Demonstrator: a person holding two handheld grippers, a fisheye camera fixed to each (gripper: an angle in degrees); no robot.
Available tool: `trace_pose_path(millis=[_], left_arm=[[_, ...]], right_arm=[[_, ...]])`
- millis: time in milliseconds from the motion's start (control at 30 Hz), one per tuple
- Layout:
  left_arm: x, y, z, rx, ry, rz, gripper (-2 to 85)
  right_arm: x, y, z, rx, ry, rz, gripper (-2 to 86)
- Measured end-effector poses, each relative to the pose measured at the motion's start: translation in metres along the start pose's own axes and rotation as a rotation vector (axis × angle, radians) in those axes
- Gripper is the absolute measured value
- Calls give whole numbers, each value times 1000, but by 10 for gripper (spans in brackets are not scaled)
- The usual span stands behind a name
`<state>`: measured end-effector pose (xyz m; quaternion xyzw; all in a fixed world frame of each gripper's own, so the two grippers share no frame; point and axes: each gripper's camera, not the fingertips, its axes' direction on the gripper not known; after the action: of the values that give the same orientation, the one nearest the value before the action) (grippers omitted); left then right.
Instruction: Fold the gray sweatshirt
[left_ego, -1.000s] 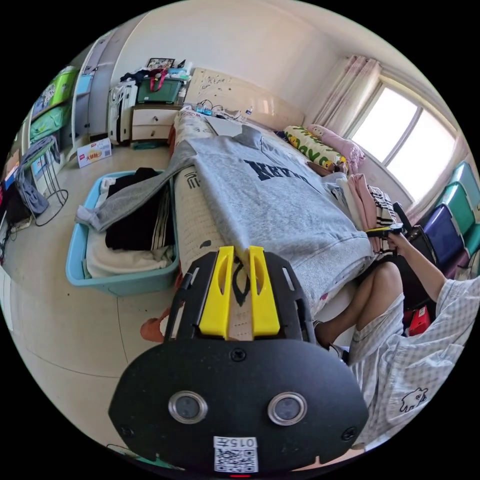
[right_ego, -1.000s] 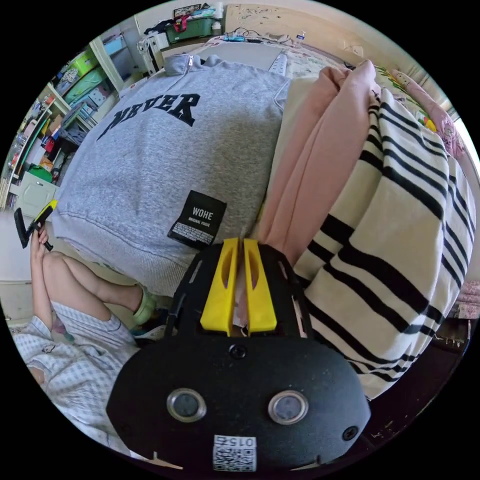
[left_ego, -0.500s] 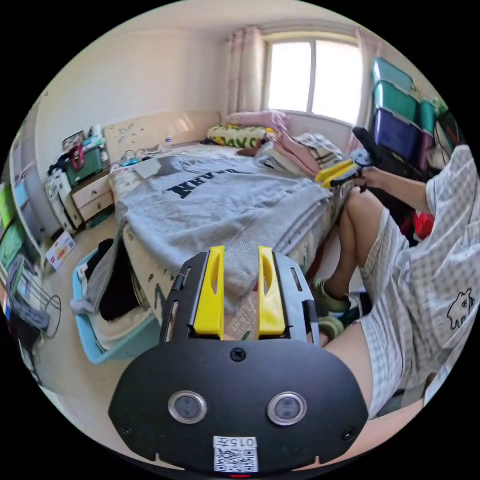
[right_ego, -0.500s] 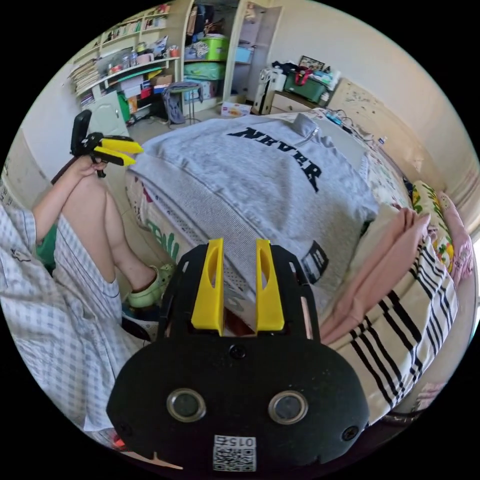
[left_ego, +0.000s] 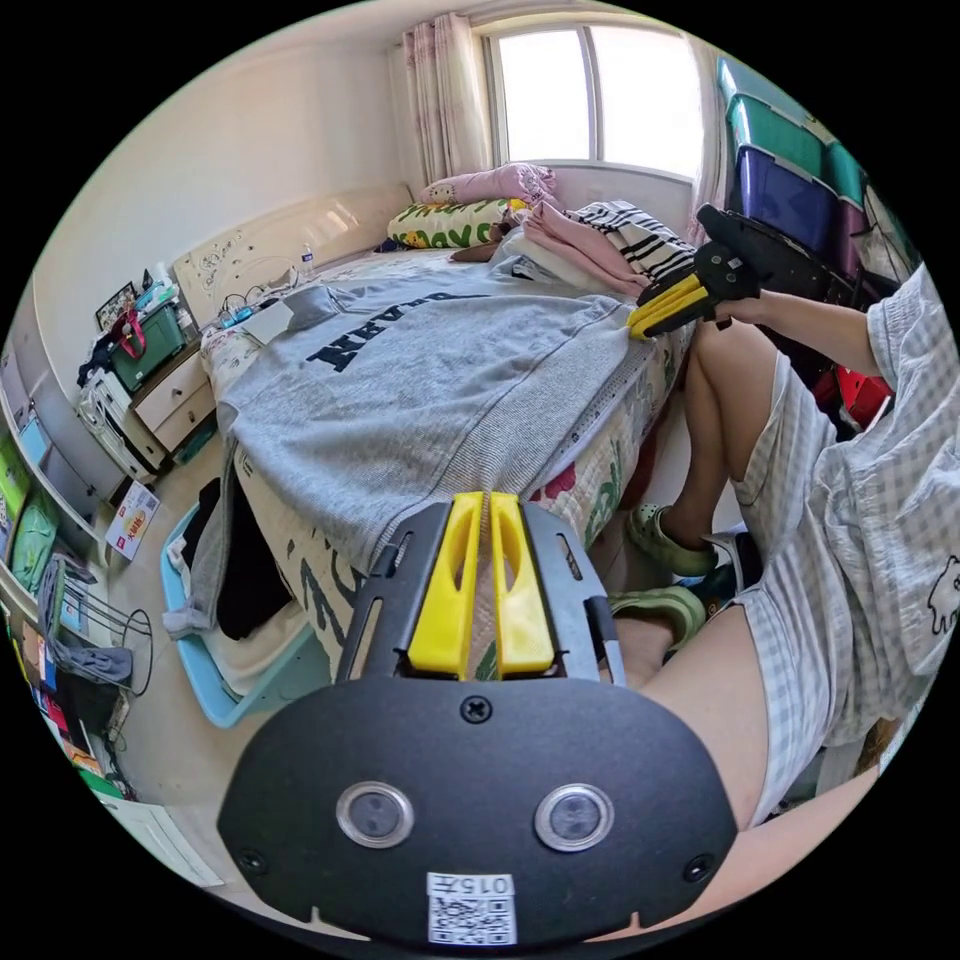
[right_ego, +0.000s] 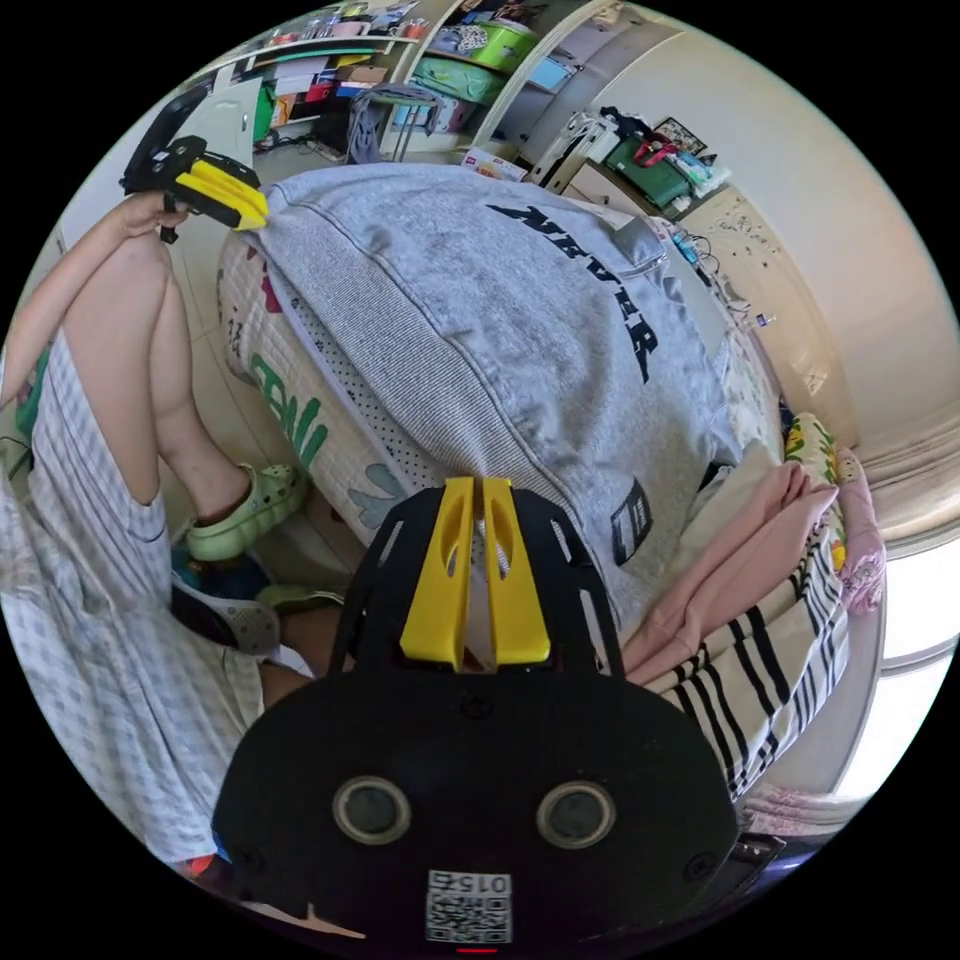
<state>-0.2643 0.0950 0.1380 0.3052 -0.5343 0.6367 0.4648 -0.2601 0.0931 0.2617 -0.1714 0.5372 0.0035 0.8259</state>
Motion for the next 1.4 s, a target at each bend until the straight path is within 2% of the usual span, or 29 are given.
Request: trace_pose_path(millis=[100,233,300,367,400,433,467,533,567,667,800,933,1033,1067,1267,1400], left_arm=[[-4,2,-7,-11,-13,-7,11],[-29,-5,-15,2,63,-72,14],[-51,-1,-43,161,127,-135,16],[-94,15,-85,499,180,-291,22],[-107,20,-91,562,160,-367,24],[-134,26,-96,608,81,-587,20],[-161,28,-90,532,-20,-828,29],[-193,17,-73,370,-101,-1008,66],[-208,4,-61,345,-50,-1024,93],[-240,-34,-31,357,95,-1009,100],[-280,-79,1,215,-8,-1024,112],[-324,-97,31,179,17,-1101,149],[-331,-89,58,93,-40,-1062,152],[-336,-82,70,65,7,-1070,147],[-366,-78,81,62,72,-1045,117],[-368,-87,77,57,10,-1000,120]], right_arm=[[10,20,4,8,-75,39,14],[51,50,4,89,-335,174,59],[81,70,-4,168,-439,249,59],[131,104,-12,296,-458,436,63],[142,112,-13,322,-439,484,67],[164,124,-13,341,-368,594,81],[182,129,-7,316,-299,690,101],[205,128,9,273,-261,762,104],[217,123,24,248,-275,790,99],[242,107,67,226,-307,837,107],[261,85,119,167,-356,883,117],[275,74,162,80,-244,942,129],[265,86,182,131,-205,962,107],[259,86,184,150,-191,953,98],[254,47,210,36,-265,887,116],[240,37,207,55,-255,859,116]])
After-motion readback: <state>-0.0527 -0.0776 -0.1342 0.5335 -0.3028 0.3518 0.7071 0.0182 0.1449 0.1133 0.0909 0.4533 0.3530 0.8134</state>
